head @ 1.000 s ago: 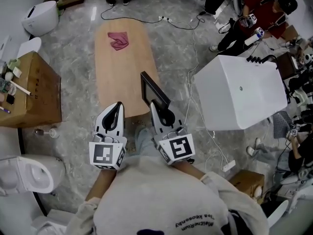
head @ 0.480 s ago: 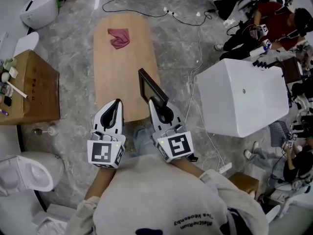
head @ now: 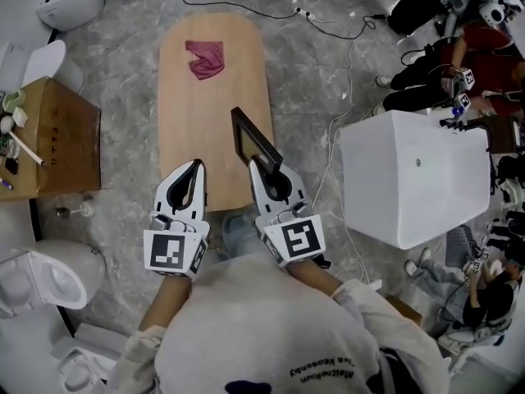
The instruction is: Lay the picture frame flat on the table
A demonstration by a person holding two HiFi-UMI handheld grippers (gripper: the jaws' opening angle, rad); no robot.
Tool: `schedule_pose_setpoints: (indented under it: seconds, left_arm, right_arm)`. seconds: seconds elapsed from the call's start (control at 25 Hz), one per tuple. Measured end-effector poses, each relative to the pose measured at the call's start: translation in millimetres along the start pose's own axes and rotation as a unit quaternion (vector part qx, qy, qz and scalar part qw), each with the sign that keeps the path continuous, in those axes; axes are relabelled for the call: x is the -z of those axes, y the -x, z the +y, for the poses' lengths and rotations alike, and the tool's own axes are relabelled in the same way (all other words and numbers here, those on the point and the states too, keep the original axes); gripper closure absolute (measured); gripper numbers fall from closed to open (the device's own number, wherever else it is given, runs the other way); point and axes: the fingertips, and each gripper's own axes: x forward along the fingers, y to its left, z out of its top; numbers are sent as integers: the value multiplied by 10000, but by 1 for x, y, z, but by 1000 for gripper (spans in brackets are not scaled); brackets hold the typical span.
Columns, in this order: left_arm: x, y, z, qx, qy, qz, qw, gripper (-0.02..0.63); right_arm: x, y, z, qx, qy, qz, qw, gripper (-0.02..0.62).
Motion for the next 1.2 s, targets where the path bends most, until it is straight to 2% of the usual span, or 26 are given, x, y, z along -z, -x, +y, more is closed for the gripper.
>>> schedule_pose_setpoints:
  seconds: [0.4,0.64,1.04,1.2]
  left_arm:
    - [4,-39,10,-248,-146,177,9994,600]
    - [14,-40,24,-395,-98,256,9988,600]
    - [42,-42,42,-105,91,442,9989,600]
    - [61,-48,51,34,162,494,9986,600]
  right_arm:
    - [23,-37,-34,-248,-306,267,9989,578]
    - [37,-50,-24,-441,-332,407,9976,578]
    - [57,-63,8,-1017,-306,465,9933,578]
    - [79,-74,11,-1039,-136,633,9925,578]
